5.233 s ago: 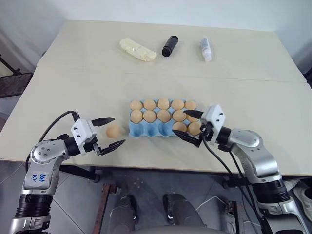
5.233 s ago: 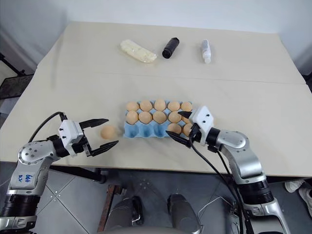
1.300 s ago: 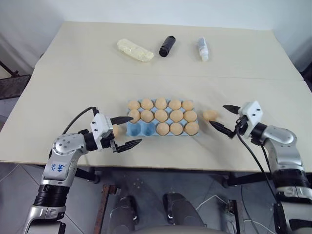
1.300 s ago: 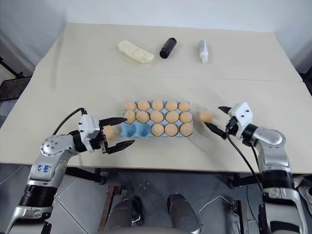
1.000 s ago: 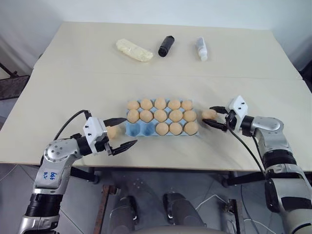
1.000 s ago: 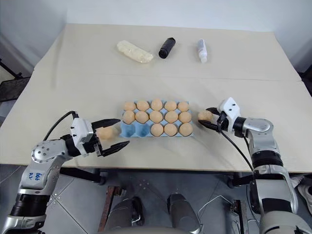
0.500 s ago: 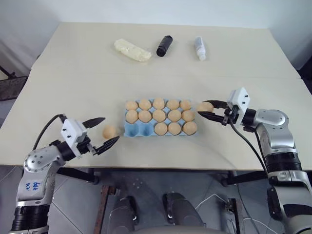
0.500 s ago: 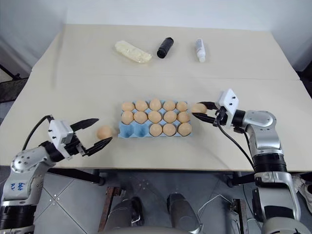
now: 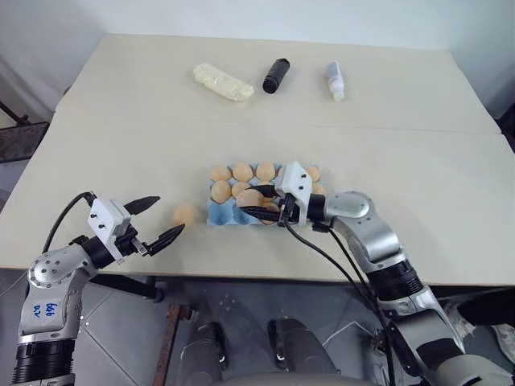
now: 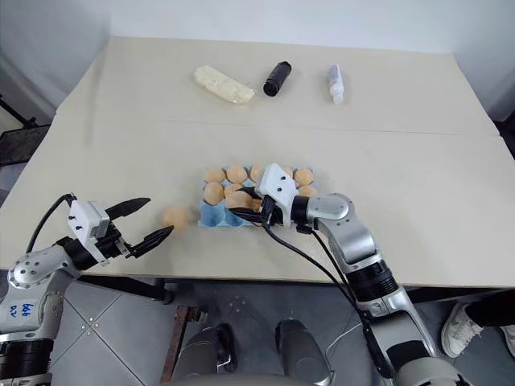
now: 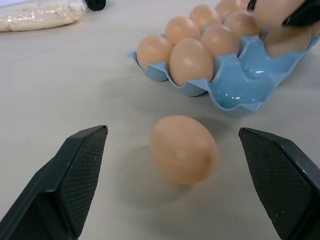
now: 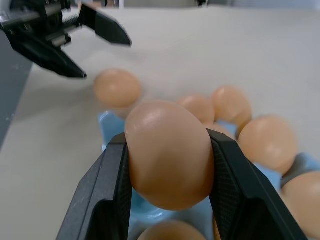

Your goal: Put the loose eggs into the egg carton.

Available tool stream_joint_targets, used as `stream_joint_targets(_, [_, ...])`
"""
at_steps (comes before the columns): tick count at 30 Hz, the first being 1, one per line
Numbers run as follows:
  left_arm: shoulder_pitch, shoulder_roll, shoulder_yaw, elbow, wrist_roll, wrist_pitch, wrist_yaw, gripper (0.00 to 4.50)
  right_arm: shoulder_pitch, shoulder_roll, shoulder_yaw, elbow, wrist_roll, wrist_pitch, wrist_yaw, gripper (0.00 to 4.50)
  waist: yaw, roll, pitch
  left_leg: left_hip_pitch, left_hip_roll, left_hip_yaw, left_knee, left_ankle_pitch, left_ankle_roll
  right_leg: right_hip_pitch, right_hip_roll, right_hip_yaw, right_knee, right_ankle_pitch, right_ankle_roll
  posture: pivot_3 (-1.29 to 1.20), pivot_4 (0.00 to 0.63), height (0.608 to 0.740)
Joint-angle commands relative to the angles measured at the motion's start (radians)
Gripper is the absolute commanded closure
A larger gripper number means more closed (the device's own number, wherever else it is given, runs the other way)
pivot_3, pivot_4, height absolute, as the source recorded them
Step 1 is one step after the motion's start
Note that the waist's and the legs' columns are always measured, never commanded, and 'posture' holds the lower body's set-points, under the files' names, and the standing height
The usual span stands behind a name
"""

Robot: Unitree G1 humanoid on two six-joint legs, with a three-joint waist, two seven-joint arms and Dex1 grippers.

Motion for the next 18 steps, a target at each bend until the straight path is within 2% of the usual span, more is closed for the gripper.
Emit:
stream_joint_targets(1, [-0.001, 0.001, -0.003, -0.044, -0.015, 0.001, 0.002, 0.00, -0.027, 0.031, 0.009, -0.012, 0.009, -0.022, 0.009, 1.89, -0.002, 0.000, 0.000, 0.000, 0.000, 0.000, 0.000, 0.000, 0.000, 0.000, 0.000, 0.000, 0.000, 0.000, 0.000, 0.00, 0.150, 0.740])
stream_joint_targets(6, [0.012, 0.000, -0.004, -0.068, -0.021, 0.010, 0.006, 0.00, -0.009, 0.008, -0.015, -0.054, 0.020, -0.016, 0.035, 0.25, -0.001, 0.000, 0.000, 0.000, 0.001, 0.000, 0.000, 0.000, 0.000, 0.000, 0.001, 0.000, 0.000, 0.000, 0.000, 0.00, 0.150, 0.740])
stream_joint_targets(7, [0.013, 0.001, -0.003, -0.071, -0.022, 0.012, 0.004, 0.00, 0.006, -0.018, -0.037, -0.081, 0.039, -0.012, 0.053, 0.04, -0.001, 0.000, 0.000, 0.000, 0.001, 0.000, 0.000, 0.000, 0.000, 0.000, 0.001, 0.000, 0.000, 0.000, 0.000, 0.00, 0.150, 0.740])
stream_joint_targets(9, [0.015, 0.005, -0.003, -0.077, -0.023, 0.014, -0.001, 0.00, 0.039, -0.065, -0.080, -0.128, 0.076, -0.010, 0.083, 0.04, 0.002, 0.000, 0.000, 0.000, 0.001, 0.000, 0.000, -0.001, 0.000, 0.000, 0.001, 0.000, 0.000, 0.000, 0.000, 0.00, 0.150, 0.740])
stream_joint_targets(11, [-0.003, 0.014, -0.034, -0.089, -0.013, 0.011, -0.022, 0.00, 0.143, -0.166, -0.201, -0.170, 0.147, -0.069, 0.150, 0.04, 0.017, 0.000, 0.000, -0.001, 0.000, 0.000, 0.000, -0.001, 0.000, 0.000, 0.000, 0.000, -0.001, 0.000, 0.000, 0.00, 0.150, 0.740])
stream_joint_targets(13, [-0.023, 0.016, -0.061, -0.098, -0.008, 0.009, -0.035, 0.00, 0.235, -0.219, -0.303, -0.200, 0.212, -0.111, 0.179, 0.04, 0.033, -0.001, 0.000, -0.001, 0.000, -0.001, 0.000, -0.003, 0.001, 0.002, -0.001, -0.001, -0.005, 0.000, 0.000, 0.00, 0.150, 0.740])
stream_joint_targets(18, [-0.059, 0.009, -0.104, -0.105, -0.015, 0.034, -0.043, 0.00, 0.397, -0.306, -0.395, -0.235, 0.230, -0.129, 0.183, 0.04, 0.022, -0.001, 0.000, 0.000, 0.000, 0.001, 0.000, -0.005, 0.003, 0.002, 0.001, 0.002, -0.006, 0.000, 0.001, 0.00, 0.150, 0.740])
